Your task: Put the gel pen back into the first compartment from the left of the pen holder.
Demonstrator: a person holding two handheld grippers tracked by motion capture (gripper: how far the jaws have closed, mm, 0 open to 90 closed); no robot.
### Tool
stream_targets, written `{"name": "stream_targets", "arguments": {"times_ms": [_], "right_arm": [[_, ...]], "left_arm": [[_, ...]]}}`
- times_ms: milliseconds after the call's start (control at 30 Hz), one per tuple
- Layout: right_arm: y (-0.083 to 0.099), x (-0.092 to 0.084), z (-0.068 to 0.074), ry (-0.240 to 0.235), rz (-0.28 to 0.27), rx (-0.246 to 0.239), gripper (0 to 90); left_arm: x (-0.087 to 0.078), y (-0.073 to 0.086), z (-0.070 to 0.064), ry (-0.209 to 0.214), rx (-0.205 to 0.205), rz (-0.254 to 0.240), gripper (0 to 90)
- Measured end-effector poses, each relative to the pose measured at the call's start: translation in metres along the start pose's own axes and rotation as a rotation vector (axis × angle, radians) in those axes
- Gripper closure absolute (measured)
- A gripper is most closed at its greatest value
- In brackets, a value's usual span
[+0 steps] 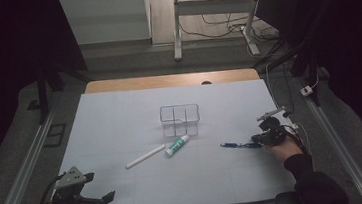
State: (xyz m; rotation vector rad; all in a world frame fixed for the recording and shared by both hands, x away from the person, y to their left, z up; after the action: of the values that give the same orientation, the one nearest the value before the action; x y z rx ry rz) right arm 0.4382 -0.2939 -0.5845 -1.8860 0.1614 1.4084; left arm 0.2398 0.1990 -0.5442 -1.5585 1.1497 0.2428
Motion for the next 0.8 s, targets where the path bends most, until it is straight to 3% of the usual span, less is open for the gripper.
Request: {"name": "stream_targets", "arguments": {"times_ms": [633, 800], "right_arm": [[0.021, -0.016, 0.04, -0.12, 0.012, -0.041, 89.3], [0.024, -0.019, 0.053, -0.145, 0.025, -0.074, 89.3]], "left_arm": [[0.001, 0.0, 0.0, -0.001, -0.001, 0.005, 2.5], [0.001, 0.0, 0.0, 0.0, -0.002, 0.006, 2.5]]}}
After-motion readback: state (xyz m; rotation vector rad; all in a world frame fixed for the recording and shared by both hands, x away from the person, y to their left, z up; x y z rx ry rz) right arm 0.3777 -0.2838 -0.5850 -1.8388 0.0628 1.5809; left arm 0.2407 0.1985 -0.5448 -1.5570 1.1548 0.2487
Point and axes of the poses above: each handheld gripper's, and its own axes: x roughly forward along the jaws, y roughly out of its underside, z roughly to its left, the point moved 10 cm from there along x, roughly forward along the jaws, and after that the axes turned 15 degrees about -x, right-handed, at the moved point
